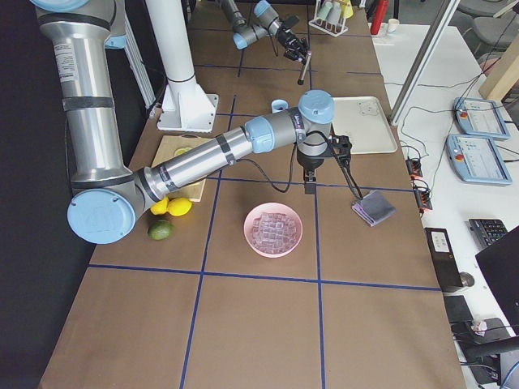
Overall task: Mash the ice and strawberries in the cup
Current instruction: 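Lift the metal rod out of the cup and carry it back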
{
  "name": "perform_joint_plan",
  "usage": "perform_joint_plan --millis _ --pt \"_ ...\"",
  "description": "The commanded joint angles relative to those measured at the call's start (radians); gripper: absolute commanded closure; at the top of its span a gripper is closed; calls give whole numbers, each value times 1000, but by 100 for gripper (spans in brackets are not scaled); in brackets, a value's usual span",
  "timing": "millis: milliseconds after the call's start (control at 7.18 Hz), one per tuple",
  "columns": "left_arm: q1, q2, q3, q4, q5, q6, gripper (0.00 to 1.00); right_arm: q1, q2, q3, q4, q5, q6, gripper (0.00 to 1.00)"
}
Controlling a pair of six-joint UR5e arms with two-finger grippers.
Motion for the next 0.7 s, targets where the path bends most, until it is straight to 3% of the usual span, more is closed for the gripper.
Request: perform_joint_plan --millis 0,279,418,557 --pt "-221 101 1 151 -243 -67 100 10 -21 2 1 -2 -15 0" --pt "-430 233 12 258 -554 -98 100 54 -62 -6 -2 0 -133 0" --pt "-504 267 21 412 -691 -98 100 59 -70 -4 -2 0 -133 0" --pt "-512 322 23 547 -710 -97 100 61 -84 -1 0 0 -134 0"
